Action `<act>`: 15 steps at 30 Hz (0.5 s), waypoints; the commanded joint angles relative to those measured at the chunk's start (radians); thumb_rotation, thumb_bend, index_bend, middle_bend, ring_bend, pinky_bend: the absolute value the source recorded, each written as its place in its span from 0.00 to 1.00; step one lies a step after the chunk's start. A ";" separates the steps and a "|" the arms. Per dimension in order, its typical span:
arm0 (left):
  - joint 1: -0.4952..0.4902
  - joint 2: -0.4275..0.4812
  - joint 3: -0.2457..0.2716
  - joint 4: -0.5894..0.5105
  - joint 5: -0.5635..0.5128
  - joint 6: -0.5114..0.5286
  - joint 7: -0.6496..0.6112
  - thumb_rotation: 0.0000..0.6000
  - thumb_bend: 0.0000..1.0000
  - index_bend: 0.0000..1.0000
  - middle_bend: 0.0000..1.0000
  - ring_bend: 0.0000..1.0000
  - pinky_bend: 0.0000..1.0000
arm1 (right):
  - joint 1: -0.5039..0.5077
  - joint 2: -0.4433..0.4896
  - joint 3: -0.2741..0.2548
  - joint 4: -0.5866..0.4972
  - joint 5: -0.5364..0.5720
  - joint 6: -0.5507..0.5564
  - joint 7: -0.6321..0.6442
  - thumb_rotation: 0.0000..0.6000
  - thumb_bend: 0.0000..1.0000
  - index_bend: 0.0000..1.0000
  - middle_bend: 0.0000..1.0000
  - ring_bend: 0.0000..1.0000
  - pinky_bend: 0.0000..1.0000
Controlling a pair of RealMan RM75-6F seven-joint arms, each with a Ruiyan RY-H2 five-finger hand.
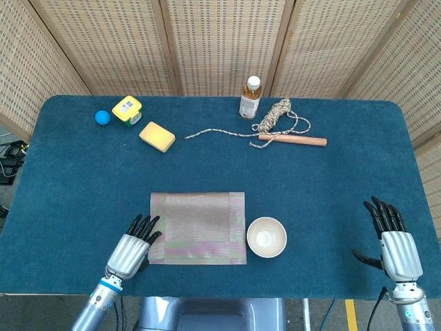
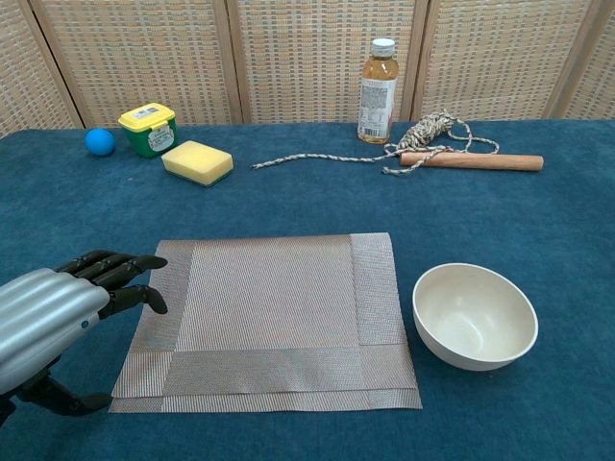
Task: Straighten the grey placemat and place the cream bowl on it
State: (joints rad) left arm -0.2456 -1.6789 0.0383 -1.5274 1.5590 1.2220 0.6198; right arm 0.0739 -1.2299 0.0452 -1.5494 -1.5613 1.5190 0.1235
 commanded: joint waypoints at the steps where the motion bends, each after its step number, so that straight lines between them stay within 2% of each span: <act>1: -0.004 -0.010 -0.004 0.002 -0.013 -0.005 0.016 1.00 0.18 0.25 0.00 0.00 0.00 | 0.000 0.000 0.000 -0.001 0.000 0.000 0.001 1.00 0.22 0.03 0.00 0.00 0.00; 15: -0.023 -0.026 -0.007 0.018 -0.054 -0.025 0.036 1.00 0.18 0.26 0.00 0.00 0.00 | -0.002 0.002 0.001 -0.008 0.002 0.002 0.003 1.00 0.22 0.03 0.00 0.00 0.00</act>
State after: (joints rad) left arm -0.2679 -1.7051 0.0313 -1.5092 1.5049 1.1969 0.6558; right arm 0.0716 -1.2282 0.0460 -1.5577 -1.5598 1.5206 0.1264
